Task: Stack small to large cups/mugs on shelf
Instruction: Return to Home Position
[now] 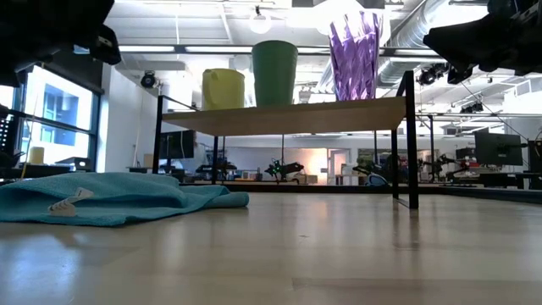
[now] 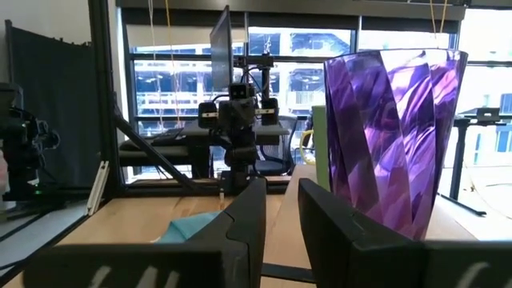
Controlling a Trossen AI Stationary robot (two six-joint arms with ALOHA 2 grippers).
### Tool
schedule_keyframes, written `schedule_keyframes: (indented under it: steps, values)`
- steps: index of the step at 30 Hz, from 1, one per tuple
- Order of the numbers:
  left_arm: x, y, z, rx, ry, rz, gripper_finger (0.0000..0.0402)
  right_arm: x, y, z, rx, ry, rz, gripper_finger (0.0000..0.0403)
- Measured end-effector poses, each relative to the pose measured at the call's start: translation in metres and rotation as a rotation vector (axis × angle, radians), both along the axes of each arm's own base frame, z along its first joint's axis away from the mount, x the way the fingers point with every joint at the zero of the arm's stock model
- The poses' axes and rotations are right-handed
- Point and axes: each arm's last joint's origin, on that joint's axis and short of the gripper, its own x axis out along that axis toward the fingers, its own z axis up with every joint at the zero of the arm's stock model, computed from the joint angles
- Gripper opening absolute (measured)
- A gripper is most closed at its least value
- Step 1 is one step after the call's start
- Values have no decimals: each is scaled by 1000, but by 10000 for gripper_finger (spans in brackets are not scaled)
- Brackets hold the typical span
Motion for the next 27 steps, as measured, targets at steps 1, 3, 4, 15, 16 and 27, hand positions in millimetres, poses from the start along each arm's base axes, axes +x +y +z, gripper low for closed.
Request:
schedule_keyframes:
  steps: [1,3,4,15,16,27]
  values:
    - [-1,1,1,-1,-4,10,46,0,0,0,0,0,0,67]
    - [-1,2,0,-7,3,-6,47,0,0,0,0,1,0,67]
    - [-1,2,0,-10,8,-19,46,0,0,0,2,3,0,67]
    - [2,-8,-1,47,-14,-4,46,1,0,-5,20,47,5,67]
    - [3,-9,-2,42,-1,12,46,1,0,-5,16,47,4,67]
    - [7,-18,-6,33,30,171,47,1,0,-6,-6,60,0,67]
